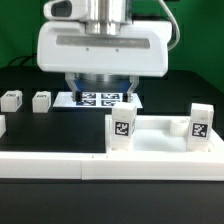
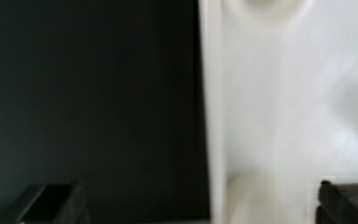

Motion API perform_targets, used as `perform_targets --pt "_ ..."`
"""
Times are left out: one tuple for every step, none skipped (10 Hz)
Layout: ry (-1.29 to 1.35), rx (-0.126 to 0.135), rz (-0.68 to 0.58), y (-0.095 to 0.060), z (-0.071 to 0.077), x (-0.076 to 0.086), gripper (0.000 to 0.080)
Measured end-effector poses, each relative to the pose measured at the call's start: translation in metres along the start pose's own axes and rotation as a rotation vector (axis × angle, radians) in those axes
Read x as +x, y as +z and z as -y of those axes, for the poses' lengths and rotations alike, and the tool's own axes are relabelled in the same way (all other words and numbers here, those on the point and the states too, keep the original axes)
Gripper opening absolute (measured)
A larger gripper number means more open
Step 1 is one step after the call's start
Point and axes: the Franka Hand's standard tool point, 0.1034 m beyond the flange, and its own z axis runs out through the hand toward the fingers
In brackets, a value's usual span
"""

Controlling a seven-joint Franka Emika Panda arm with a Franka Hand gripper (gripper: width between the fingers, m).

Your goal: Assemble square table

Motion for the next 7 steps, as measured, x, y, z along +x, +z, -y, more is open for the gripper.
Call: perform_targets --pt "-0.069 0.015 0.049 0.006 0.004 -0.006 0.0649" --pt "-0.063 0.014 0.059 0.012 0.002 -0.005 0.0649" --pt "-0.062 0.011 0.066 0.016 0.000 -0.007 0.0649" --pt "-0.060 0.011 0.065 0.016 0.000 -0.007 0.0649" --pt "-0.059 0.010 0.065 0.016 0.000 -0.007 0.0649" --pt "-0.059 0.010 0.066 0.017 -0.001 -0.007 0.0649" --pt "-0.059 0.010 0.066 0.017 -0.001 -0.007 0.0649"
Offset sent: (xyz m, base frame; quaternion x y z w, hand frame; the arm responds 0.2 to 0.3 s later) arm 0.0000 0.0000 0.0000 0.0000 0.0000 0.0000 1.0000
